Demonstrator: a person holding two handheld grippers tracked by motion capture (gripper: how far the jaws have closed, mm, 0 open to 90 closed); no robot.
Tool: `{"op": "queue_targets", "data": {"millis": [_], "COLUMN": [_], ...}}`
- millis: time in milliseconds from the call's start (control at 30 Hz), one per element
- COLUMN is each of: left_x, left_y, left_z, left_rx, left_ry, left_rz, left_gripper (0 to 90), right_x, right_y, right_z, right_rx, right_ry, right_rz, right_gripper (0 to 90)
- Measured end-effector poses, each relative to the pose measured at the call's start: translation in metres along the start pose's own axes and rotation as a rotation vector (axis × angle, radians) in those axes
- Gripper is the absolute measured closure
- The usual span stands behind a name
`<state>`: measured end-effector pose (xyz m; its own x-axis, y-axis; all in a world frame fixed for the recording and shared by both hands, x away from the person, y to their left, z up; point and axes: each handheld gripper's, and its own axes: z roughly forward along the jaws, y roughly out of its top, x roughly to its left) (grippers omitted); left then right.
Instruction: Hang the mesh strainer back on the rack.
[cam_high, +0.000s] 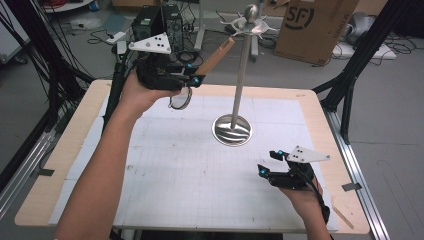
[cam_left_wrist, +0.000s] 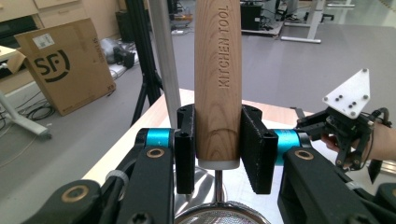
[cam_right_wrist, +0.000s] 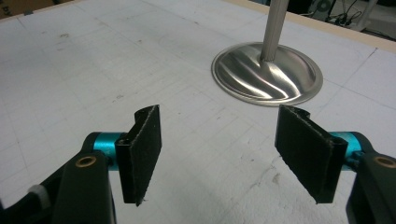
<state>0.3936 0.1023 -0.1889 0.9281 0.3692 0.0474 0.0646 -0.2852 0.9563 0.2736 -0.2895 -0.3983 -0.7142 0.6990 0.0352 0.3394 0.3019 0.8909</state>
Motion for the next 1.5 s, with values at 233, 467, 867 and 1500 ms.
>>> {"op": "queue_targets", "data": {"millis": [233,467,867,1500], "left_x": [0.008,0.012,0.012,0.01], "left_y": [0.01,0.011,0.011,0.008], "left_z": [0.0,0.004,0.013,0.047], "left_rx": [-0.008,-0.006,0.005,0.022], "left_ry": [0.021,0.031,0.042,0.09], "left_rz": [-0.015,-0.015,-0.017,-0.052], "left_gripper": [68.9,68.9,68.9,68.9], "right_x": [0.0,-0.001,0.0,0.002], "right_y": [0.0,0.001,0.0,0.001], "right_z": [0.0,-0.002,-0.003,-0.002], "right_rx": [-0.001,-0.009,-0.006,-0.008], "right_ry": [0.002,-0.001,-0.002,0.002], "right_rz": [0.0,0.002,0.004,-0.001], "right_gripper": [31.0,31.0,31.0,31.1]}}
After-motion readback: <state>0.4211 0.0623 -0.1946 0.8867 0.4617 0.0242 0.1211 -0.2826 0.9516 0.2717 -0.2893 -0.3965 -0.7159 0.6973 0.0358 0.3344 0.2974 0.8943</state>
